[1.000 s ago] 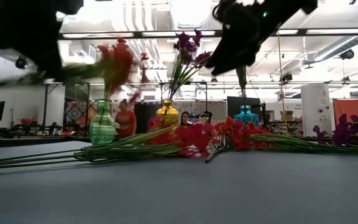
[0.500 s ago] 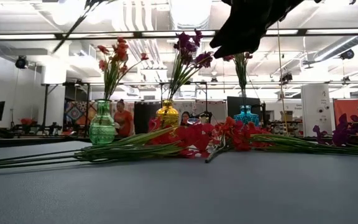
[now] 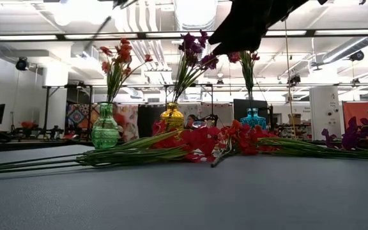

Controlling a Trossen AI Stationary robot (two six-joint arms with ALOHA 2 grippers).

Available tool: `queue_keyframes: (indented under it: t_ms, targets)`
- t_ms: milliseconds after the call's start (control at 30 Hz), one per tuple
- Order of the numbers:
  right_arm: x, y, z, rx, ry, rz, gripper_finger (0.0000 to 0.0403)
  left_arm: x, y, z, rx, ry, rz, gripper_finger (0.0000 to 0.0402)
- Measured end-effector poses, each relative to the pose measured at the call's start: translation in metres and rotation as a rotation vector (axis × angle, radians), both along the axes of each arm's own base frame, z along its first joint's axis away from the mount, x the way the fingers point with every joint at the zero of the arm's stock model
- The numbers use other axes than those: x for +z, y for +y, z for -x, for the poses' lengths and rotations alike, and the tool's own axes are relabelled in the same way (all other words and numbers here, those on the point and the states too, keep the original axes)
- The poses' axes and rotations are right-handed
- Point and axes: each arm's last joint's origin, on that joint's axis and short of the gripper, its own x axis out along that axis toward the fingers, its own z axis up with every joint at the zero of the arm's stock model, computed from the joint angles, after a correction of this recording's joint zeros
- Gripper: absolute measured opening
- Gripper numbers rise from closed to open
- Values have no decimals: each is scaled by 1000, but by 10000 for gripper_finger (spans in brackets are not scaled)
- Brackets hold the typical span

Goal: Sort flowers into vase by color
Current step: Put the bottom orange flowers into the green vase

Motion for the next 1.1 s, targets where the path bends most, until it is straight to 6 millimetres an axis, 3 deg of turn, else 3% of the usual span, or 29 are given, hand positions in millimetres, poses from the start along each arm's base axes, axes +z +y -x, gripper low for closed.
queue_keyframes:
  t_ms: [100,200,400,633,833,1100]
  targets:
    - [0,0,0,0,-5,0,288,9,14,-10,-167,-72,-36,4]
    - [0,0,0,0,-5,-2,288,9,30,-10,-210,-157,-60,4]
    - [1,0,-1,1,-13,-3,288,-28,51,3,-174,-194,-147,4]
    - [0,0,0,2,-11,-3,288,-61,61,40,-139,-384,-343,4]
    - [0,0,-1,1,-11,-3,288,-84,77,62,-41,-394,-365,4]
    - [1,0,-1,-4,-18,-12,288,-102,106,70,100,-369,-319,4]
